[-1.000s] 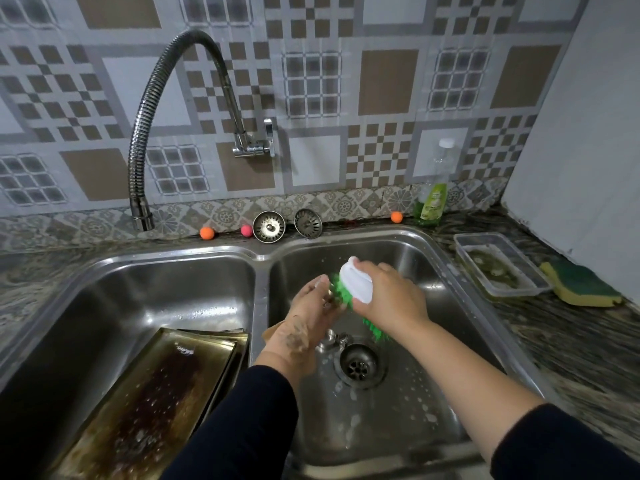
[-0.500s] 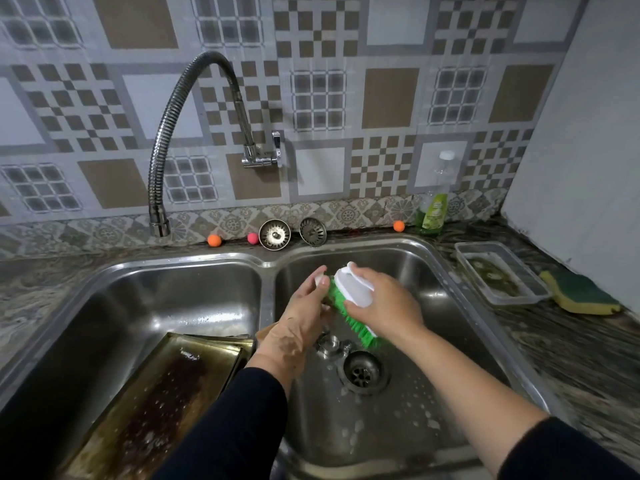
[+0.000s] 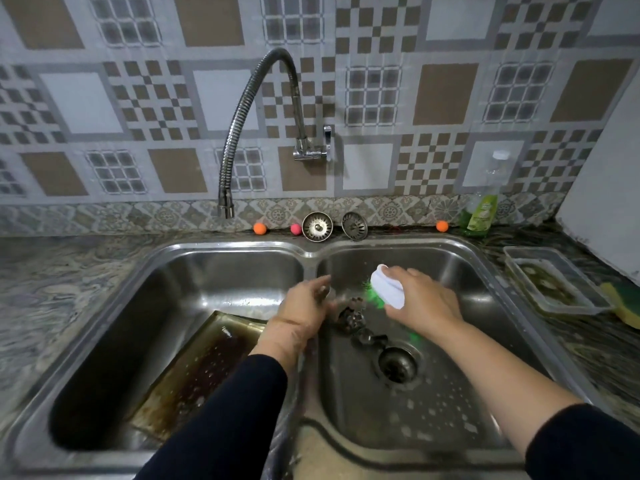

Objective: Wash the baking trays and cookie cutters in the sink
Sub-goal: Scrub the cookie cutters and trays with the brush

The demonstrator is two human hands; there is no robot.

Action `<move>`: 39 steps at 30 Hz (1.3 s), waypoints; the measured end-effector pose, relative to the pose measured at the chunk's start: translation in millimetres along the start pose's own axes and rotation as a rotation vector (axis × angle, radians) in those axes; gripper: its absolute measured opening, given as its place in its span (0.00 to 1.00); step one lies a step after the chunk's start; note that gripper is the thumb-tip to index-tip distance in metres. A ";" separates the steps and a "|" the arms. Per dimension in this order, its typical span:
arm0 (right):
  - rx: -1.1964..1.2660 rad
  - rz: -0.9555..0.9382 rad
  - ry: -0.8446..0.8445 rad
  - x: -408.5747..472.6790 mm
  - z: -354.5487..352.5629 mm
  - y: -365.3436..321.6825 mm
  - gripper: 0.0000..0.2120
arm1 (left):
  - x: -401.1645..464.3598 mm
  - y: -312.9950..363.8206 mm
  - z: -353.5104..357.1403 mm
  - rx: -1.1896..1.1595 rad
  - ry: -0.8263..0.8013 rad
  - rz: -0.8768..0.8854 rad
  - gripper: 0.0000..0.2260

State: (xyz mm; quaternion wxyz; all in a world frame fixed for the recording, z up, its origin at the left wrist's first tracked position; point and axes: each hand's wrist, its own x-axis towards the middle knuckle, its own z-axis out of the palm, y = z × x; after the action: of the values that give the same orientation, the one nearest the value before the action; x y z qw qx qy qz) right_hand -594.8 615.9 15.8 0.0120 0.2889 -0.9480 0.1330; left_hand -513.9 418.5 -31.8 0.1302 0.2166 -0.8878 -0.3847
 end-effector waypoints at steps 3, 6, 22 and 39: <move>-0.018 0.005 -0.003 0.0 -1.2 3.4 0.33 | -13.3 -51.3 -23.7 0.230 -0.016 -0.167 0.18; -0.037 0.007 -0.023 -1.7 0.5 6.7 0.34 | -38.1 -109.5 -41.3 0.405 -0.116 -0.412 0.13; -0.031 0.014 -0.120 -20.9 6.4 1.1 0.32 | -52.5 -131.4 -69.6 0.680 -0.279 -0.349 0.21; -0.005 0.285 0.007 14.3 -121.2 186.0 0.32 | 37.8 -12.7 96.9 0.689 -0.499 0.084 0.18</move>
State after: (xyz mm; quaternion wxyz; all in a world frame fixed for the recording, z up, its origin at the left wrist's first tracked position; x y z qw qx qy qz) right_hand -715.7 787.9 88.5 -0.0030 0.1507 -0.9797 0.1322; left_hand -581.8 453.1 -103.7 -0.1530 0.1114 -0.9768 -0.1004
